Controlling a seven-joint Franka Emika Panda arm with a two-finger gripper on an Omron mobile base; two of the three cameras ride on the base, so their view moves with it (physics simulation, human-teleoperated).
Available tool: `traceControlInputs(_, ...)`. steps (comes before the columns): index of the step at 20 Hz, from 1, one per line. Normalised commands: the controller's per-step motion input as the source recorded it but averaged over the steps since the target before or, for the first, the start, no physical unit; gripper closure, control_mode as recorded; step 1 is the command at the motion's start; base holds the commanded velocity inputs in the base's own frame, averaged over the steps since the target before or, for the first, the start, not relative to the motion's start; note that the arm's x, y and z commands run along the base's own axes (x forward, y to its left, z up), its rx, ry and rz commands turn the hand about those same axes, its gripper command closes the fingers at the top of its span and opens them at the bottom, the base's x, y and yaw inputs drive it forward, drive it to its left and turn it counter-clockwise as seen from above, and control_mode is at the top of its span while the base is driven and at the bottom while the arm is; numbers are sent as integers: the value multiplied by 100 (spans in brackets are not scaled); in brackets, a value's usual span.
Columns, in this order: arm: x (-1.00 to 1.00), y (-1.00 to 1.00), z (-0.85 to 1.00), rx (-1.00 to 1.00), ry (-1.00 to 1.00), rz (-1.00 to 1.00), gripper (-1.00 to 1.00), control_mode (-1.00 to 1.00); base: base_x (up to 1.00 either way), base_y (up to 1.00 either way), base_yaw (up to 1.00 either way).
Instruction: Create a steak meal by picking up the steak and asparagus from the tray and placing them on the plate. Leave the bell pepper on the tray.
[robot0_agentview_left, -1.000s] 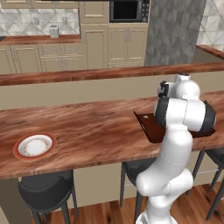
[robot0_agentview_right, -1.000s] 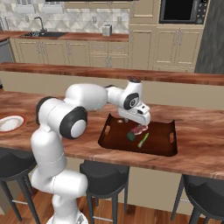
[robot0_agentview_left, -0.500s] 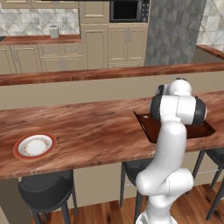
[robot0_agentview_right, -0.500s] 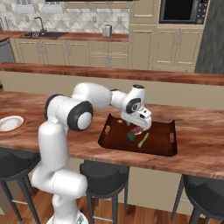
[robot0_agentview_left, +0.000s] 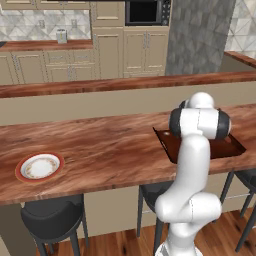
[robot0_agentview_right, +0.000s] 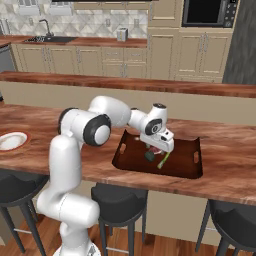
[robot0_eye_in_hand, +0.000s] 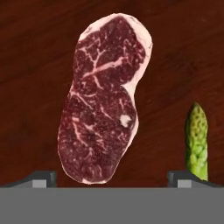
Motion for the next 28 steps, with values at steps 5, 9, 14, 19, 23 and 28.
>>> traceControlInputs(5, 22, 0, -14, 0, 0, 0, -100, -100, 0, 0, 0)
traceControlInputs(9, 20, 0, -18, 0, 0, 0, -100, -100, 0, 0, 0)
traceControlInputs(14, 21, 0, -23, 0, -1, 0, -100, -100, 0, 0, 0)
traceControlInputs(19, 24, 0, -31, 1, -2, 0, -100, -100, 0, 0, 0)
traceControlInputs(23, 18, 0, -50, 0, -2, 0, 100, -100, 0, 0, 0)
traceControlInputs(28, 1, 0, -35, 0, -6, 0, 100, -100, 0, 0, 0)
